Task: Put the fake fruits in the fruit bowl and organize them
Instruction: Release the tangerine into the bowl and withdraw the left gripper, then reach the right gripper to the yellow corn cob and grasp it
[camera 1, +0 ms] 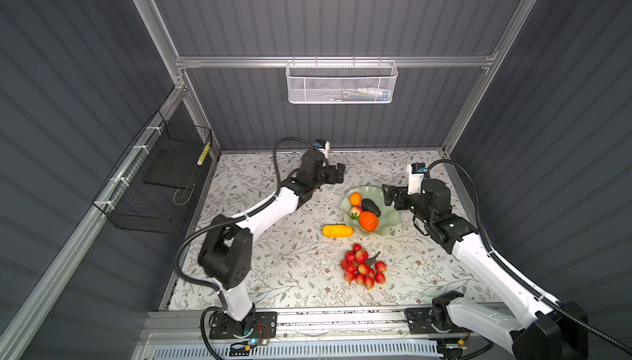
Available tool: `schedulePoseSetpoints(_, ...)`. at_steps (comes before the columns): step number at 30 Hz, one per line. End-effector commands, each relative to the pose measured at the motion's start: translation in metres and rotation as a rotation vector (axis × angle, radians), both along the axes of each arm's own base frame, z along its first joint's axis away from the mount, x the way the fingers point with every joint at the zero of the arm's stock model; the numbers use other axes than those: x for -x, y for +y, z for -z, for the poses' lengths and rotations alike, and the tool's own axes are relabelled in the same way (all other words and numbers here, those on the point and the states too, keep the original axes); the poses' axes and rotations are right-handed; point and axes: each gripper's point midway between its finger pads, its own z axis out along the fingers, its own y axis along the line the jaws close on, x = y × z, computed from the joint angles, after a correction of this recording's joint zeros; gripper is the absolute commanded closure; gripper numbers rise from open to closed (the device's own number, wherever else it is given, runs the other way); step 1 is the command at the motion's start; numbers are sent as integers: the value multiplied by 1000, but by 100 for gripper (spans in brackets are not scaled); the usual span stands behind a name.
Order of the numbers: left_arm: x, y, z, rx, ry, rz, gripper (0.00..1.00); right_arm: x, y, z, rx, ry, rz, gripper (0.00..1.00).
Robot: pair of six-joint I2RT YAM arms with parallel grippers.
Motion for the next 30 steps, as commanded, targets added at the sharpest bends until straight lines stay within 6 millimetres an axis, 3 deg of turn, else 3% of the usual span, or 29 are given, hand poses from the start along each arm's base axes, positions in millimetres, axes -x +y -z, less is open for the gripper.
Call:
schedulePoseSetpoints(1,7,56,9,14,-20,-219,2,6,37,17,54,82,-172,3)
schedulePoseSetpoints(5,33,129,41,46,36,-409,0,15,91,39,191,159,-367,4)
schedulePoseSetpoints(8,56,173,62,80,83,-529,0,27,127,68,321,241,-513,5)
schedulePoseSetpoints(13,91,217,67,107,77,-649,0,51,169,109,459,365,-730,8)
schedulePoseSetpoints(16,105,233,60,76,49,-693,0,60,181,132,532,430,-807,11)
schedulePoseSetpoints(20,119,248,50,40,22,-735,0,57,188,151,588,476,-821,17)
schedulePoseSetpoints(30,134,256,46,43,15,-754,0,50,200,178,721,499,-855,19)
